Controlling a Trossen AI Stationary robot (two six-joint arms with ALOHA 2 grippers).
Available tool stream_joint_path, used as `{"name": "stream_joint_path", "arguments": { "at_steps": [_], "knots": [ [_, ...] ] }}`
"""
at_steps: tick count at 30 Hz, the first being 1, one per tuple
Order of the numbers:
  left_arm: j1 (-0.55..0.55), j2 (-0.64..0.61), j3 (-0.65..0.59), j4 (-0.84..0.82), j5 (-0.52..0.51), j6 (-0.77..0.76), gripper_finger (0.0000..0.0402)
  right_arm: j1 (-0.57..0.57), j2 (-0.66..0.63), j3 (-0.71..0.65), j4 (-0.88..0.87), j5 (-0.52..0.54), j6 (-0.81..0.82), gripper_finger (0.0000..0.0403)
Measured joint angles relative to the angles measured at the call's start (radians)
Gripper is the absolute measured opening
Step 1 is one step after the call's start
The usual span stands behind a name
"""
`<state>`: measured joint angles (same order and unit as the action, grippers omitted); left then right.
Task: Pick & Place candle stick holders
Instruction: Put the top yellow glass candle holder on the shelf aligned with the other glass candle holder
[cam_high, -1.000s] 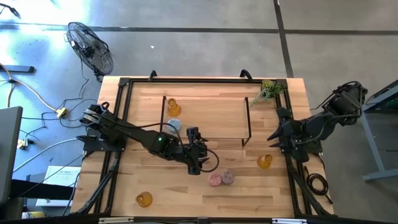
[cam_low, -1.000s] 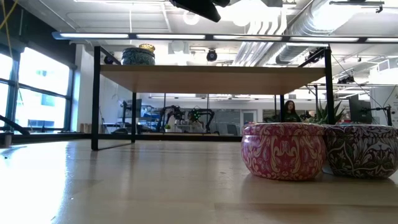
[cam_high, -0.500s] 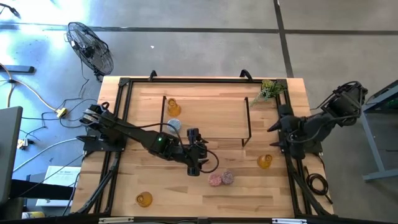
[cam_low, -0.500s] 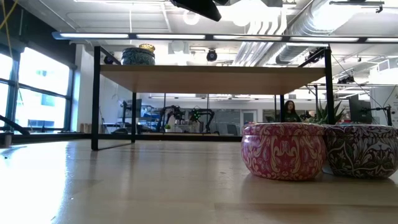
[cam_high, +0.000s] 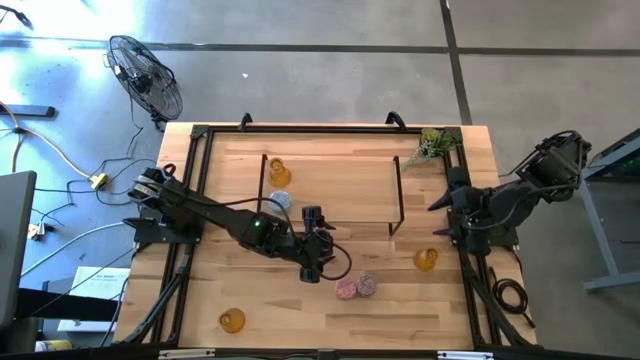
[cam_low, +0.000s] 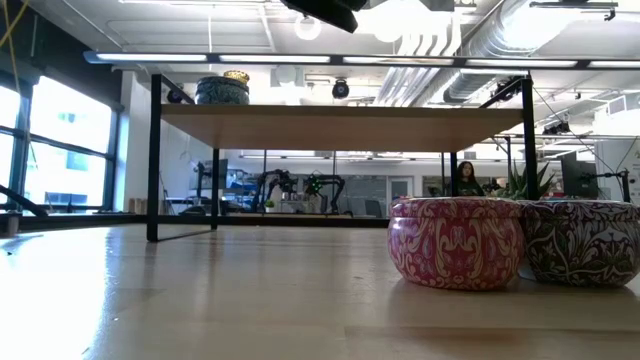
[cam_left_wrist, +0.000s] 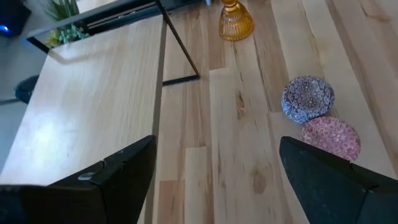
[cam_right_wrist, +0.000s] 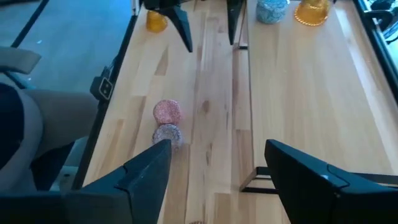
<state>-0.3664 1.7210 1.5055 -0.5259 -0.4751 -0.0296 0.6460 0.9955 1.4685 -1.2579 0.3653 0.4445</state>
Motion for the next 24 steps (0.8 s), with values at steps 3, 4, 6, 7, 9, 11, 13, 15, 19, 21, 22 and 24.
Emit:
{"name": "stream_joint_path", "arguments": {
  "at_steps": [3, 4, 6, 7, 9, 11, 13, 15, 19, 21, 22, 24],
  "knots": [
    [0.0, 0.0, 0.0, 0.0, 0.0, 0.001, 0.0335, 0.0, 0.0, 0.0, 0.0, -0.009, 0.0, 0.0255],
    [0.0, 0.0, 0.0, 0.0, 0.0, 0.001, 0.0335, 0.0, 0.0, 0.0, 0.004, -0.008, 0.001, 0.0255],
    [0.0, 0.0, 0.0, 0.0, 0.0, 0.002, 0.0335, 0.0, 0.0, 0.0, 0.027, -0.004, 0.001, 0.0256],
    [0.0, 0.0, 0.0, 0.0, -0.001, 0.002, 0.0335, 0.0, 0.0, 0.0, 0.045, -0.002, 0.001, 0.0256],
    [0.0, 0.0, 0.0, 0.0, -0.008, 0.001, 0.0335, 0.0, 0.0, 0.0, 0.08, 0.017, -0.013, 0.0256],
    [0.0, 0.0, 0.0, 0.0, -0.01, 0.0, 0.0335, 0.0, 0.0, 0.0, 0.112, 0.035, -0.031, 0.0255],
    [0.0, 0.0, 0.0, 0.001, -0.01, 0.003, 0.0335, 0.0, 0.0, 0.0, 0.128, 0.036, -0.018, 0.0255],
    [0.0, 0.0, 0.0, 0.003, -0.012, 0.009, 0.0335, 0.0, 0.0, 0.0, 0.124, 0.055, 0.03, 0.0256],
    [0.001, 0.0, 0.0, 0.013, -0.014, 0.033, 0.0335, 0.0, 0.0, 0.0, -0.005, 0.1, 0.243, 0.0256],
    [0.001, 0.0, 0.0, 0.015, -0.014, 0.033, 0.0335, 0.0, 0.0, 0.0, -0.097, 0.101, 0.365, 0.0255],
    [0.001, 0.0, 0.0, 0.015, -0.014, 0.033, 0.0335, 0.0, 0.002, 0.0, -0.138, 0.1, 0.424, 0.0255],
    [0.001, 0.0, 0.0, 0.015, -0.015, 0.033, 0.0335, 0.0, 0.007, 0.0, -0.217, 0.108, 0.54, 0.0255]
  ]
}}
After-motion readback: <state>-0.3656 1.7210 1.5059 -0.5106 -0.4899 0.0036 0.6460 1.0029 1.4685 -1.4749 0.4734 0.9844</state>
